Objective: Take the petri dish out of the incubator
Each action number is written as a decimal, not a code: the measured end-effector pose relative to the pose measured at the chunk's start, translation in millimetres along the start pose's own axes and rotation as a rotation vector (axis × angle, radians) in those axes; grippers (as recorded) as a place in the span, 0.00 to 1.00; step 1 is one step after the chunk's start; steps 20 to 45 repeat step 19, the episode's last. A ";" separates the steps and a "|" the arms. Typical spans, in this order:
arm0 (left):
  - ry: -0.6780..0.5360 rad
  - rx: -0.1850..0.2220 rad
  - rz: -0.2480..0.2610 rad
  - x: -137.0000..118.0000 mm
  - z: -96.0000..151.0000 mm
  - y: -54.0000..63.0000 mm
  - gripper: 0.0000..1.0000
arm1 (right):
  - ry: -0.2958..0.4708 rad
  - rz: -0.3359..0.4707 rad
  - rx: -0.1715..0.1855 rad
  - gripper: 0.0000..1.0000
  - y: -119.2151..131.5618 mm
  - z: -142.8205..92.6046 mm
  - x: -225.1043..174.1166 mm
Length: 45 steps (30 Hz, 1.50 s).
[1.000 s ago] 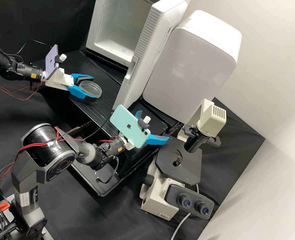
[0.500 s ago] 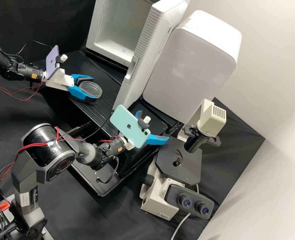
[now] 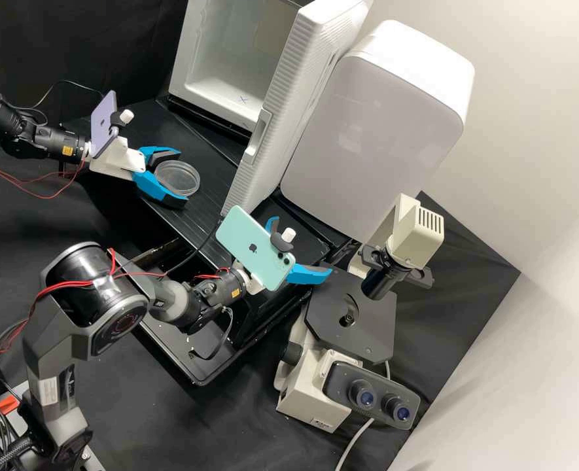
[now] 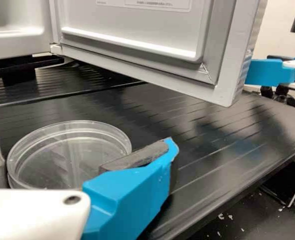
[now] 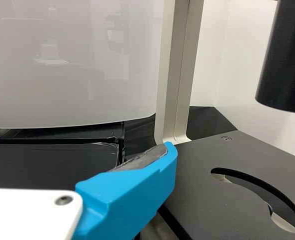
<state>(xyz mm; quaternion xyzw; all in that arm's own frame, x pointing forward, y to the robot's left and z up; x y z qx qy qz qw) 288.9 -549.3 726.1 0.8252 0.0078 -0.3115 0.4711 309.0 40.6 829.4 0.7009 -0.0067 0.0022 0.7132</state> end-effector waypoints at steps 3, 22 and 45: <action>0.003 0.013 0.000 0.1 0.3 -0.2 1.00 | 0.000 0.000 0.000 1.00 0.0 0.0 0.0; 0.021 0.105 0.103 -5.1 4.1 -0.4 1.00 | 0.000 0.000 0.000 1.00 0.0 0.0 0.0; 0.021 0.105 0.103 -5.1 4.1 -0.4 1.00 | 0.000 0.000 0.000 1.00 0.0 0.0 0.0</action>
